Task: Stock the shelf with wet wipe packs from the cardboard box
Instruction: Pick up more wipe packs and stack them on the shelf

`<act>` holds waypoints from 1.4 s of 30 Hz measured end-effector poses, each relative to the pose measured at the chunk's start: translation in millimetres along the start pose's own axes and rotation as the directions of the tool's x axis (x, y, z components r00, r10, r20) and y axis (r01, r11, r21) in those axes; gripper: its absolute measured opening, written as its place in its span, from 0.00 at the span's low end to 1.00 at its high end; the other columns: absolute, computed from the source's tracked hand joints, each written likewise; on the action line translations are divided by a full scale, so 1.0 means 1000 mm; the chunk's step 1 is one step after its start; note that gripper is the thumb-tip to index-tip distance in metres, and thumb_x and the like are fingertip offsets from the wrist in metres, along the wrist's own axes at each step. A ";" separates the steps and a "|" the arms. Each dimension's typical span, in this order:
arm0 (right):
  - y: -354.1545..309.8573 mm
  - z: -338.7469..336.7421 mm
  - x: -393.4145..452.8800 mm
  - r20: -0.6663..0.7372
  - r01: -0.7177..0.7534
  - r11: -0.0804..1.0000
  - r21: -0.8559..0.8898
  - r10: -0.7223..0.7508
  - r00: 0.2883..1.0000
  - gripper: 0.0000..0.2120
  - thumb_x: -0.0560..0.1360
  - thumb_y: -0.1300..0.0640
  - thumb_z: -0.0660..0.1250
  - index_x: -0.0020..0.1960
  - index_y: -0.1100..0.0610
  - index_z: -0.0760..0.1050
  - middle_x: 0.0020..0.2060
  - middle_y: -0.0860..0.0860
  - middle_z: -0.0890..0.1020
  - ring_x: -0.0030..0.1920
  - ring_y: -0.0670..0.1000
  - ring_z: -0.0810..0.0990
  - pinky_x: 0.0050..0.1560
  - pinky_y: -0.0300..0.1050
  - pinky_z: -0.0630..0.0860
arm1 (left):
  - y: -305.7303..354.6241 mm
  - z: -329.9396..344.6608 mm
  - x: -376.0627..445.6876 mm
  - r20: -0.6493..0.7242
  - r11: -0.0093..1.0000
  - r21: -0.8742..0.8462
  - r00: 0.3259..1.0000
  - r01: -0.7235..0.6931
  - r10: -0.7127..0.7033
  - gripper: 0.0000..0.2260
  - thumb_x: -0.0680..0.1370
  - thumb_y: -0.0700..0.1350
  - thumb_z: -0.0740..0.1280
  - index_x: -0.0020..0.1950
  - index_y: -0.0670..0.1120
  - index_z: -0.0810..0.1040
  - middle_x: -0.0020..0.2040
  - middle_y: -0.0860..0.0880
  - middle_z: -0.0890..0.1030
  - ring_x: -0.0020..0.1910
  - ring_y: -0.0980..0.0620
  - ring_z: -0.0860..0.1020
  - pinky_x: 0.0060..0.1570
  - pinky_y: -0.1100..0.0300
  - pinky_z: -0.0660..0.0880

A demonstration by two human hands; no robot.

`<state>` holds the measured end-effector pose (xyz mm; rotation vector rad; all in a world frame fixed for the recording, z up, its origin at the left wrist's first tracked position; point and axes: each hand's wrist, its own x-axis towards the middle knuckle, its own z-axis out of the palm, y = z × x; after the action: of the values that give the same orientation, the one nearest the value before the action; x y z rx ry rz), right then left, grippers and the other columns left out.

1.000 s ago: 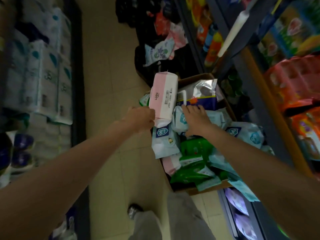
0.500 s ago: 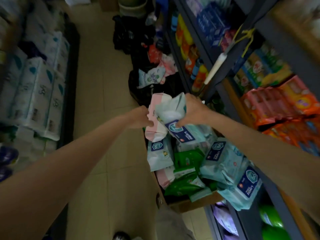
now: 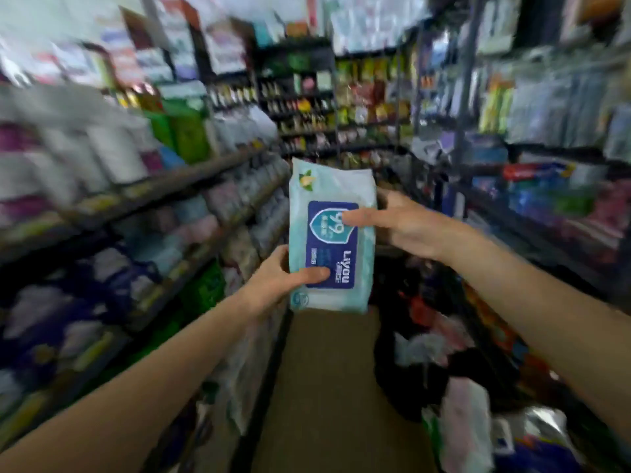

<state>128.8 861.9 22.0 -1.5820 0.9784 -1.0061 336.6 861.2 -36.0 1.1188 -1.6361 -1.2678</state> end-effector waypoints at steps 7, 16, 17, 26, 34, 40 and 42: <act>-0.106 0.154 0.071 -0.004 0.293 0.921 -0.257 -0.304 0.953 0.08 0.74 0.48 0.66 0.49 0.50 0.78 0.51 0.50 0.83 0.53 0.52 0.81 0.58 0.58 0.76 | 0.075 -0.158 -0.089 -0.560 0.966 -0.008 0.802 -0.258 0.209 0.38 0.50 0.50 0.80 0.56 0.45 0.72 0.52 0.47 0.82 0.47 0.49 0.83 0.45 0.54 0.81; -0.152 0.408 0.098 0.174 0.693 0.673 -0.260 -0.673 0.719 0.64 0.60 0.45 0.78 0.75 0.59 0.33 0.70 0.55 0.57 0.70 0.55 0.60 0.70 0.50 0.63 | 0.105 -0.301 -0.214 -0.863 0.957 0.176 0.431 -0.232 0.263 0.41 0.53 0.54 0.79 0.62 0.43 0.69 0.55 0.45 0.80 0.51 0.48 0.81 0.50 0.54 0.79; -0.158 0.429 0.102 0.212 0.716 0.670 -0.196 -0.684 0.698 0.65 0.60 0.45 0.78 0.74 0.59 0.32 0.71 0.55 0.56 0.71 0.54 0.59 0.70 0.47 0.62 | 0.107 -0.316 -0.228 -0.883 0.956 0.230 0.373 -0.184 0.284 0.40 0.55 0.54 0.79 0.62 0.44 0.68 0.55 0.46 0.80 0.52 0.48 0.80 0.51 0.53 0.79; -0.225 0.580 0.142 0.275 0.945 0.278 -0.174 -0.908 0.318 0.60 0.61 0.41 0.75 0.76 0.54 0.35 0.68 0.58 0.59 0.64 0.60 0.65 0.60 0.59 0.70 | 0.133 -0.410 -0.339 -0.898 0.902 0.387 0.147 -0.189 0.416 0.30 0.71 0.44 0.72 0.69 0.50 0.62 0.61 0.51 0.77 0.56 0.53 0.78 0.48 0.59 0.77; -0.231 0.718 0.156 0.491 0.912 -0.303 -0.276 -0.860 -0.137 0.59 0.59 0.42 0.77 0.75 0.50 0.41 0.65 0.57 0.57 0.60 0.65 0.69 0.54 0.61 0.72 | 0.092 -0.468 -0.452 -0.872 0.943 0.324 -0.412 -0.079 0.265 0.39 0.68 0.46 0.75 0.72 0.55 0.57 0.59 0.47 0.76 0.51 0.49 0.79 0.33 0.60 0.79; -0.215 0.787 0.179 0.835 0.828 -0.552 -0.100 -0.499 -0.231 0.53 0.70 0.48 0.71 0.75 0.48 0.32 0.73 0.58 0.52 0.70 0.66 0.56 0.64 0.62 0.64 | 0.053 -0.499 -0.468 -0.971 0.784 -0.174 -0.236 0.596 -0.037 0.36 0.66 0.41 0.77 0.69 0.46 0.62 0.60 0.47 0.76 0.61 0.49 0.73 0.60 0.57 0.73; -0.204 0.801 0.188 0.903 0.872 -0.487 -0.059 -0.398 -0.161 0.54 0.69 0.48 0.72 0.74 0.47 0.31 0.74 0.58 0.49 0.72 0.64 0.53 0.67 0.62 0.61 | 0.040 -0.512 -0.459 -0.969 0.670 -0.245 -0.208 0.701 -0.137 0.48 0.68 0.39 0.75 0.76 0.44 0.44 0.70 0.45 0.68 0.68 0.48 0.67 0.67 0.58 0.66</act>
<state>965.1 970.6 108.2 -3.5629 -0.8480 -0.7110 951.7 1146.1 84.8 2.2926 -0.1582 0.0092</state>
